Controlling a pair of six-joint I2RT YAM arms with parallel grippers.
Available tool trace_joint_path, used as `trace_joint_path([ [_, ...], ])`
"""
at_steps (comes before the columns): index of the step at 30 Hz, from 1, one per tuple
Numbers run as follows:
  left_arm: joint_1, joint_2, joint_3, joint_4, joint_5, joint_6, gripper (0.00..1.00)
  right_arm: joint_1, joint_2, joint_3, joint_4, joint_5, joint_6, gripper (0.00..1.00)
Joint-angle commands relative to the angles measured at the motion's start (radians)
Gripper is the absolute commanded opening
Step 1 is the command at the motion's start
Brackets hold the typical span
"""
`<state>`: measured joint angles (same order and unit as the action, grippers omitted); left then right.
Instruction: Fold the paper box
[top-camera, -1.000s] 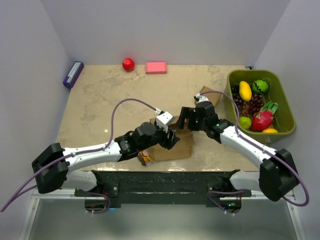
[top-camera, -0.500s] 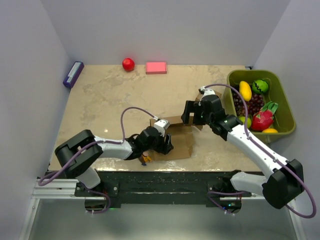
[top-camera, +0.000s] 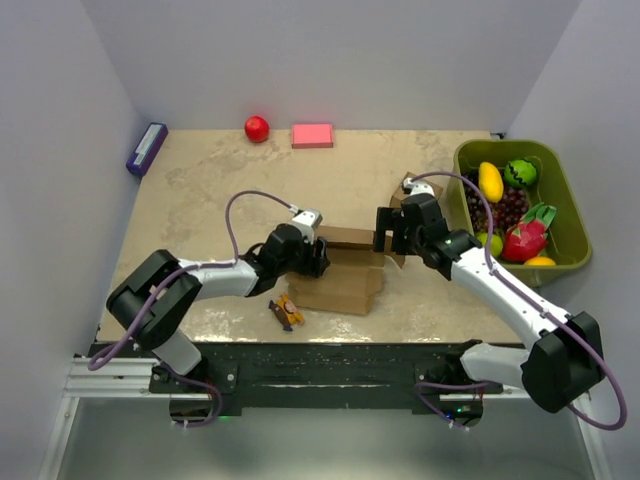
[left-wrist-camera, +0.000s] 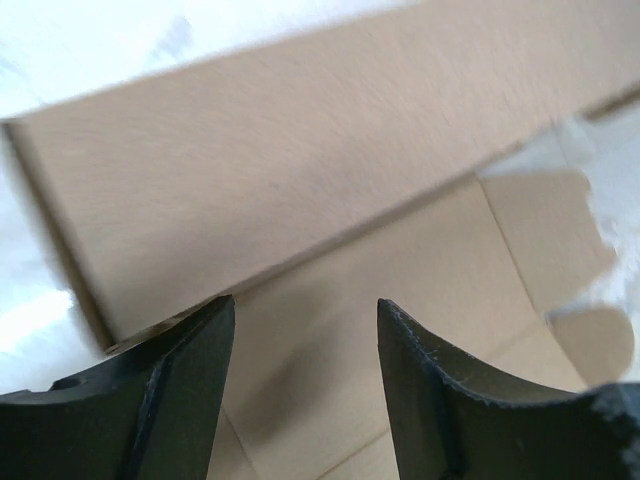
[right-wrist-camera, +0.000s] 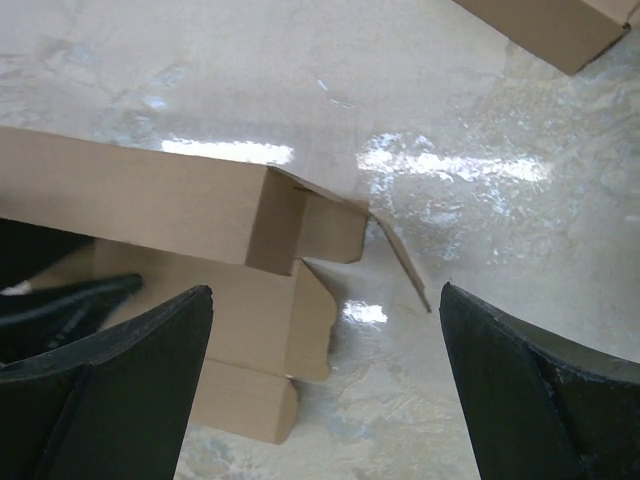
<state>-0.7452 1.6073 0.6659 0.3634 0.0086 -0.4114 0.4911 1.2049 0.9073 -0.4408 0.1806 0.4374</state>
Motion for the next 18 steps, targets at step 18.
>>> trace_joint_path([
  [18, -0.172, -0.023, 0.092, -0.028, -0.045, 0.12, 0.64, -0.003, 0.025, -0.116, -0.026, 0.06, 0.049, 0.82],
])
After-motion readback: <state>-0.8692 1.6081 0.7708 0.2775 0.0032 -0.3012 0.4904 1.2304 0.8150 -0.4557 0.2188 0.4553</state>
